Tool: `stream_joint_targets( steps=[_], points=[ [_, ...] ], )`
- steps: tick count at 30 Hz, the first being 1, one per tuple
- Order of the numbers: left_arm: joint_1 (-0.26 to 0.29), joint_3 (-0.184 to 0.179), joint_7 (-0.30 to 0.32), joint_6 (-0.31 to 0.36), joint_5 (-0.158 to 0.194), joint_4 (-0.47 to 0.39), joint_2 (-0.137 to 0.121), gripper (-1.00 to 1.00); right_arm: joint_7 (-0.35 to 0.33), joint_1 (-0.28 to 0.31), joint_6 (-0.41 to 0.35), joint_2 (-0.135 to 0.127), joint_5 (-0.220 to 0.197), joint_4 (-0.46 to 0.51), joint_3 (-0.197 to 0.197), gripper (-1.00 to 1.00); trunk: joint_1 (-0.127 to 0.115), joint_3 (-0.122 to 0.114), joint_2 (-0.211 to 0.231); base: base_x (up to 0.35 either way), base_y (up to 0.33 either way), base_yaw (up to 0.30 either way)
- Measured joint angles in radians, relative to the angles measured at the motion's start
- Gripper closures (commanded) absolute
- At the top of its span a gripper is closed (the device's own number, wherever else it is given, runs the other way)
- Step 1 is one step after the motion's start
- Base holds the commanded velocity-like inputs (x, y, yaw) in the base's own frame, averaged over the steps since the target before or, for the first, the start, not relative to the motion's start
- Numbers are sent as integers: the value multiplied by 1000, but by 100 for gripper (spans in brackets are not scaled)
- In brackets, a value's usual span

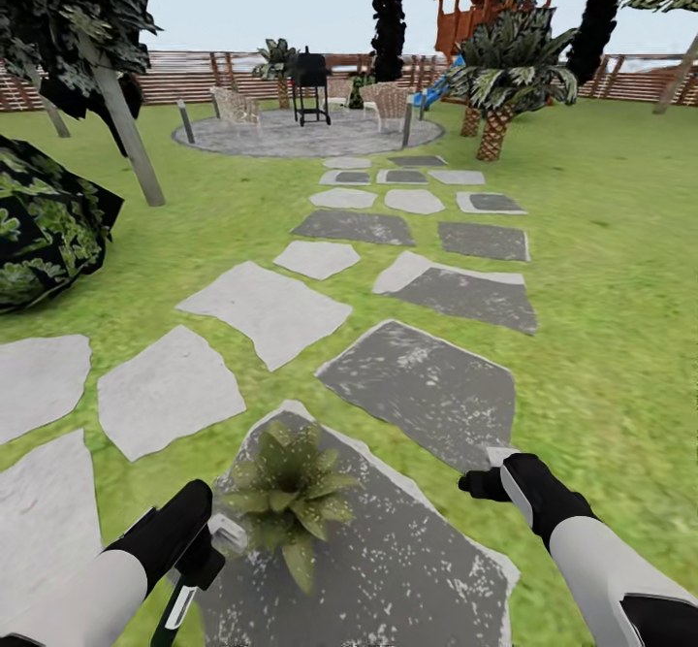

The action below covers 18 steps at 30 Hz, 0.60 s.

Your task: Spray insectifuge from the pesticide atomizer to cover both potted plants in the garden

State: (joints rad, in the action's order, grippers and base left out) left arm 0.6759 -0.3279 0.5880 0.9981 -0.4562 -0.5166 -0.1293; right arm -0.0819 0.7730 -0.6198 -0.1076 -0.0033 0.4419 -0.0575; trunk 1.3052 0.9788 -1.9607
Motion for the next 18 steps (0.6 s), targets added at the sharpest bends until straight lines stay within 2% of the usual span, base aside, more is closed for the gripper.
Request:
stream_joint_targets(
  steps=[5,18],
  points=[
    [0,-1,0,0,0,0,0,100,0,0,0,0,0,0,-1,-100,0,0,0,-116,-322,127],
    [-4,8,5,-2,1,-3,1,100,0,0,0,2,0,0,2,-100,0,0,0,-122,-321,261]
  ],
)
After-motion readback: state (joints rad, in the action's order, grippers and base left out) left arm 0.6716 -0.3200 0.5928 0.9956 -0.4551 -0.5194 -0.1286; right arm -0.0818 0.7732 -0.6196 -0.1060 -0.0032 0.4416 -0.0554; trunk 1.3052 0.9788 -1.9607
